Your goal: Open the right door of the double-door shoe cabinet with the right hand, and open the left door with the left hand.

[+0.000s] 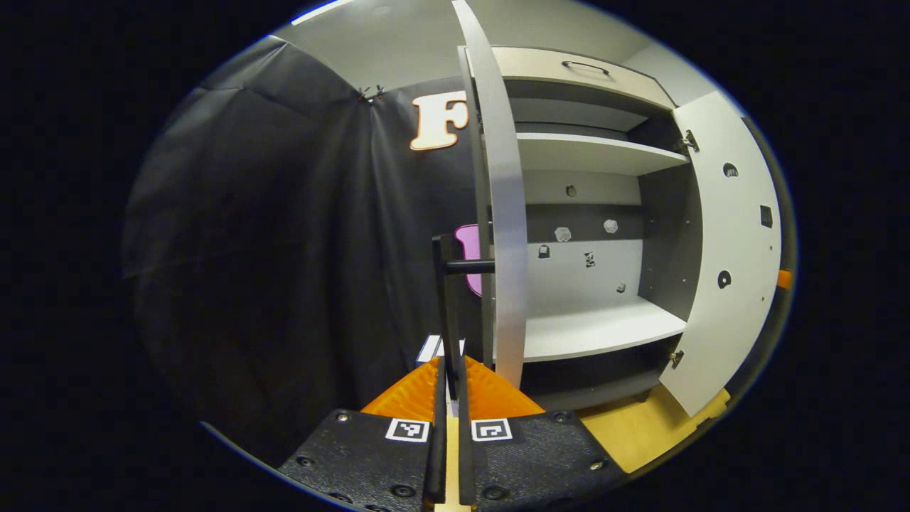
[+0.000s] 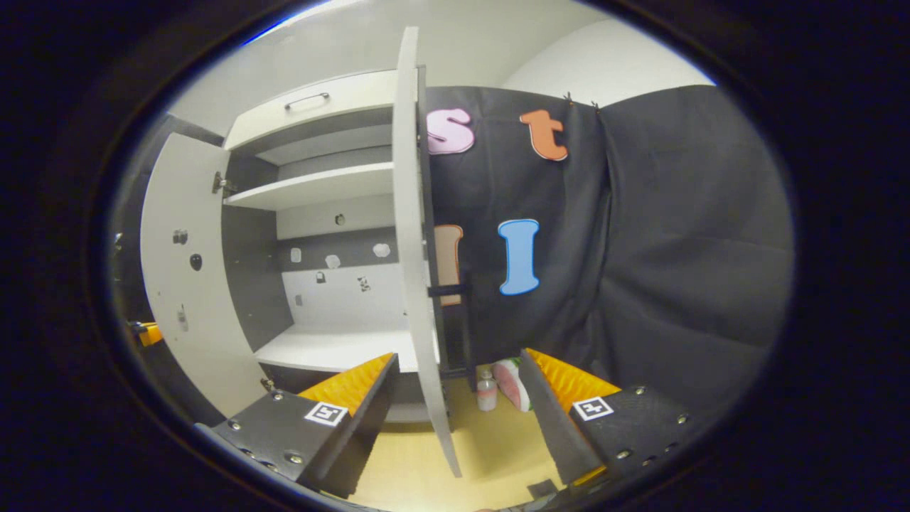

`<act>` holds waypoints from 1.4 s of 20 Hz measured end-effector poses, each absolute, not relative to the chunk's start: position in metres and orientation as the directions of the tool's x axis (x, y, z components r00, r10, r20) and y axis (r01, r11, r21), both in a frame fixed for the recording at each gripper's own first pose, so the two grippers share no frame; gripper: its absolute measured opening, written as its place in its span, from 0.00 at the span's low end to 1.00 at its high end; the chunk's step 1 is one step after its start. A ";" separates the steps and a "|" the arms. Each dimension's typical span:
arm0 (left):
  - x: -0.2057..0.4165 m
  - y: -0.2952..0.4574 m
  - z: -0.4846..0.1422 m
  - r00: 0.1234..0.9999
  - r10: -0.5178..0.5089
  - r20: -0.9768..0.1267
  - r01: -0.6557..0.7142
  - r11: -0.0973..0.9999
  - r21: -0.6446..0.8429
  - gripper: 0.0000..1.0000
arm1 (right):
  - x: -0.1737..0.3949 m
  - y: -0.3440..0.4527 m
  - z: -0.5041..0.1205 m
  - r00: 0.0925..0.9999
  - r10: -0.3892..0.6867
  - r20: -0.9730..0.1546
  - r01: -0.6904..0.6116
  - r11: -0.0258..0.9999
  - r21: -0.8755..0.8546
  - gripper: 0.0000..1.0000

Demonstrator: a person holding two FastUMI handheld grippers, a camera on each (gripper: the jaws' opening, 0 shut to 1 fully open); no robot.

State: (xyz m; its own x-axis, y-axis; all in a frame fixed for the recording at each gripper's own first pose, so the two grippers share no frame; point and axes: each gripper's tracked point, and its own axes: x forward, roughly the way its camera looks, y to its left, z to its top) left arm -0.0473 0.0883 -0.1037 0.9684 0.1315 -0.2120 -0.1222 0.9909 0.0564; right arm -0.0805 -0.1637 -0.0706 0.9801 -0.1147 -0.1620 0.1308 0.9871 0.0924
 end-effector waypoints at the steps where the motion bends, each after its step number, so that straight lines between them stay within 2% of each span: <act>1: -0.051 0.087 -0.104 0.968 0.130 -0.217 -0.127 0.991 0.027 0.07 | -0.080 -0.158 -0.065 0.982 -0.110 -0.156 0.125 0.988 0.091 0.99; 2: -0.055 0.088 -0.107 0.965 0.129 -0.229 -0.129 0.992 0.013 0.04 | -0.080 -0.151 -0.059 0.983 -0.103 -0.150 0.117 0.989 0.091 0.94; 3: -0.060 0.089 -0.108 0.961 0.129 -0.243 -0.129 0.991 0.014 0.00 | -0.080 -0.143 -0.053 0.985 -0.094 -0.146 0.108 0.990 0.093 0.99; 5: -0.069 0.083 -0.101 0.958 0.126 -0.257 -0.124 0.992 0.022 0.03 | -0.080 -0.128 -0.042 0.988 -0.071 -0.140 0.085 0.992 0.097 0.99; 8: -0.078 0.053 -0.081 0.968 0.054 -0.247 -0.049 0.998 0.029 0.04 | -0.078 -0.091 -0.027 0.990 -0.019 -0.140 0.032 0.996 0.087 1.00; 10: -0.077 0.028 -0.063 0.976 -0.011 -0.218 0.017 1.000 0.023 0.04 | -0.077 -0.069 -0.019 0.991 0.020 -0.134 -0.010 0.997 0.074 0.94; 11: -0.074 0.016 -0.056 0.978 -0.045 -0.203 0.049 0.999 0.015 0.07 | -0.075 -0.056 -0.016 0.991 0.042 -0.130 -0.033 0.997 0.072 1.00; 12: -0.070 0.004 -0.051 0.979 -0.076 -0.190 0.080 0.997 0.010 0.10 | -0.073 -0.043 -0.015 0.990 0.064 -0.126 -0.055 0.996 0.071 0.94; 13: -0.065 -0.009 -0.046 0.978 -0.107 -0.179 0.110 0.994 0.008 0.00 | -0.071 -0.031 -0.014 0.989 0.083 -0.122 -0.074 0.994 0.074 0.99; 14: -0.060 -0.022 -0.041 0.977 -0.135 -0.165 0.139 0.990 0.008 0.06 | -0.067 -0.019 -0.013 0.988 0.103 -0.116 -0.094 0.993 0.076 0.99; 17: -0.041 -0.054 -0.026 0.973 -0.200 -0.112 0.203 0.979 0.016 0.10 | -0.057 0.006 -0.010 0.987 0.123 -0.099 -0.117 0.991 0.064 0.99; 18: -0.036 -0.063 -0.023 0.970 -0.215 -0.110 0.218 0.976 0.015 0.18 | -0.053 0.015 -0.010 0.987 0.130 -0.098 -0.124 0.990 0.063 0.94; 19: -0.031 -0.071 -0.018 0.968 -0.228 -0.102 0.230 0.973 0.007 0.21 | -0.050 0.022 -0.008 0.987 0.133 -0.094 -0.127 0.990 0.065 0.99; 21: -0.021 -0.082 -0.007 0.969 -0.235 -0.079 0.235 0.972 -0.004 0.29 | -0.044 0.028 -0.003 0.989 0.126 -0.081 -0.120 0.990 0.070 0.99; 25: -0.007 -0.087 0.012 0.975 -0.218 -0.036 0.218 0.976 -0.010 0.94 | -0.037 0.037 0.008 0.992 0.116 -0.054 -0.111 0.990 0.084 0.99; 26: -0.005 -0.085 0.016 0.978 -0.207 -0.024 0.207 0.978 -0.007 0.98 | -0.036 0.038 0.010 0.992 0.113 -0.052 -0.108 0.990 0.089 0.99; 27: -0.004 -0.086 0.019 0.979 -0.202 -0.014 0.202 0.979 -0.001 0.97 | -0.033 0.040 0.012 0.993 0.110 -0.051 -0.105 0.990 0.093 0.94; 28: -0.001 -0.087 0.021 0.980 -0.198 -0.006 0.198 0.980 0.009 0.96 | -0.032 0.042 0.012 0.993 0.110 -0.052 -0.105 0.990 0.094 0.99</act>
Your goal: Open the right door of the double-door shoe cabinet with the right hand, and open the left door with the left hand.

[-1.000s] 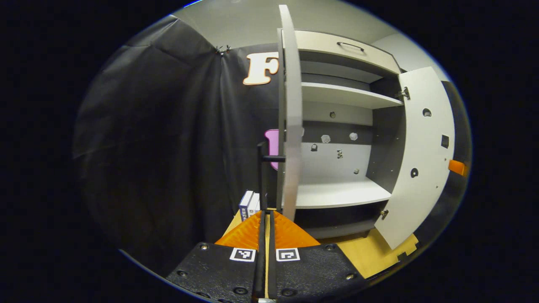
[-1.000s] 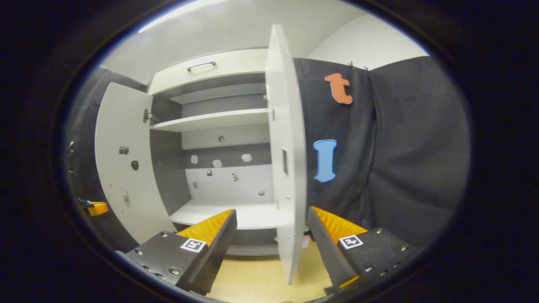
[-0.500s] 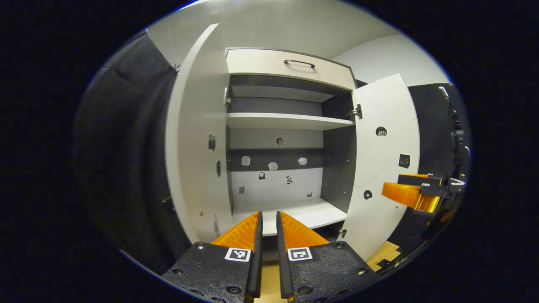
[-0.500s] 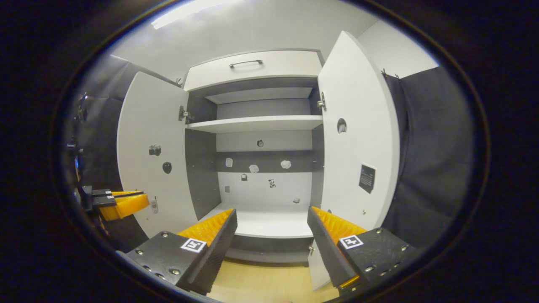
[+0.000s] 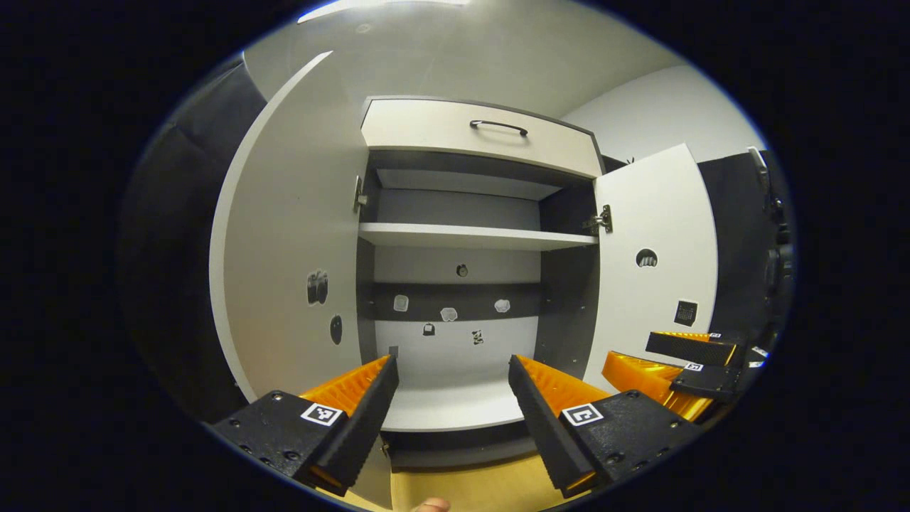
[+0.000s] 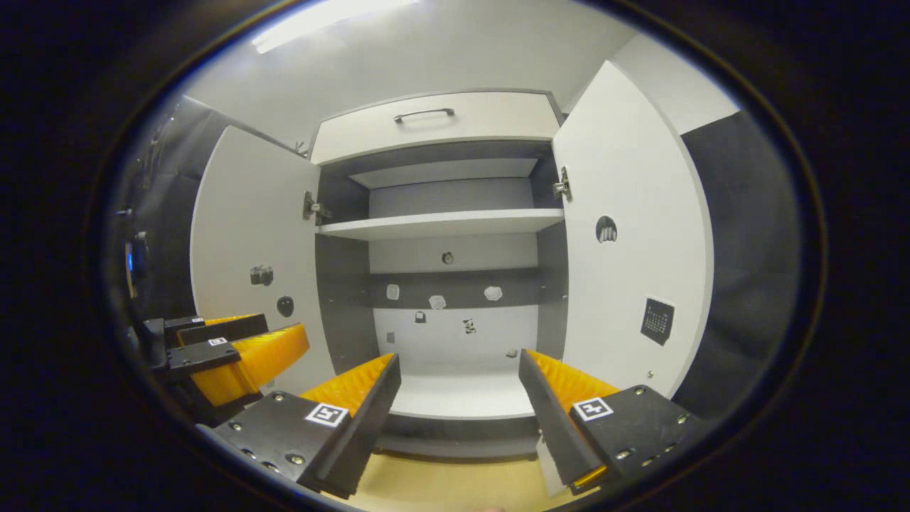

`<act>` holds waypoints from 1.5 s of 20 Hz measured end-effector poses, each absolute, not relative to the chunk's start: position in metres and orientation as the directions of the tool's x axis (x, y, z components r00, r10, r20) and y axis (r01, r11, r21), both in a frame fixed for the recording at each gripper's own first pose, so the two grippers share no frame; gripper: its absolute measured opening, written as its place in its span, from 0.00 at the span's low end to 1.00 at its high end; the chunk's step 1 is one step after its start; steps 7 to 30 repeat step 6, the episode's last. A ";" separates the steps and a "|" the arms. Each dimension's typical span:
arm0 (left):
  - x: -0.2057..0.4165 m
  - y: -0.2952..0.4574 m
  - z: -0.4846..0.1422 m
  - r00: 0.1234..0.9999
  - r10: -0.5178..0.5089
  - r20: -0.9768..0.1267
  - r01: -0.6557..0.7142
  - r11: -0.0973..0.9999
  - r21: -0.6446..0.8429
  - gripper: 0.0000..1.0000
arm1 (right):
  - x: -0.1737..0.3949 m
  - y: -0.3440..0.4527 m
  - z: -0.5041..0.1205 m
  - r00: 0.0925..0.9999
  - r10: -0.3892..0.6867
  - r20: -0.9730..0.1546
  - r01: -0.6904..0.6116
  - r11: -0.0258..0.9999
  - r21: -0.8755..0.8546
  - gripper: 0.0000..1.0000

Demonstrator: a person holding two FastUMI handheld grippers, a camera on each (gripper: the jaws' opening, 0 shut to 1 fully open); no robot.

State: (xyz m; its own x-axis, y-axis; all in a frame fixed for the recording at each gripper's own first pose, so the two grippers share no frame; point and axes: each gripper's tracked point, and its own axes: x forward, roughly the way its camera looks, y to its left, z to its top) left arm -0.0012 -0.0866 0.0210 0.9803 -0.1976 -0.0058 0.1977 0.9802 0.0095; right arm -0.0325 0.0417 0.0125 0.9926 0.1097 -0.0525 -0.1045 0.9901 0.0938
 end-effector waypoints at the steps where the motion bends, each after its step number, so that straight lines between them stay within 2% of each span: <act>1: -0.001 -0.087 0.022 0.981 -0.194 -0.006 0.194 0.981 0.020 0.96 | -0.031 0.043 0.013 0.993 0.109 -0.053 -0.104 0.990 0.095 0.99; 4: 0.001 -0.092 0.025 0.980 -0.201 0.003 0.201 0.979 0.023 0.96 | -0.028 0.047 0.017 0.993 0.108 -0.047 -0.102 0.989 0.109 0.99; 5: 0.001 -0.092 0.025 0.979 -0.203 0.005 0.203 0.979 0.020 0.94 | -0.027 0.047 0.019 0.994 0.103 -0.044 -0.097 0.989 0.113 0.99; 6: 0.002 -0.093 0.026 0.979 -0.204 0.008 0.204 0.979 0.020 0.96 | -0.026 0.045 0.019 0.994 0.097 -0.042 -0.092 0.989 0.114 0.99; 30: 0.002 -0.093 0.026 0.979 -0.204 0.008 0.204 0.979 0.020 0.96 | -0.026 0.045 0.019 0.994 0.097 -0.042 -0.092 0.989 0.114 0.99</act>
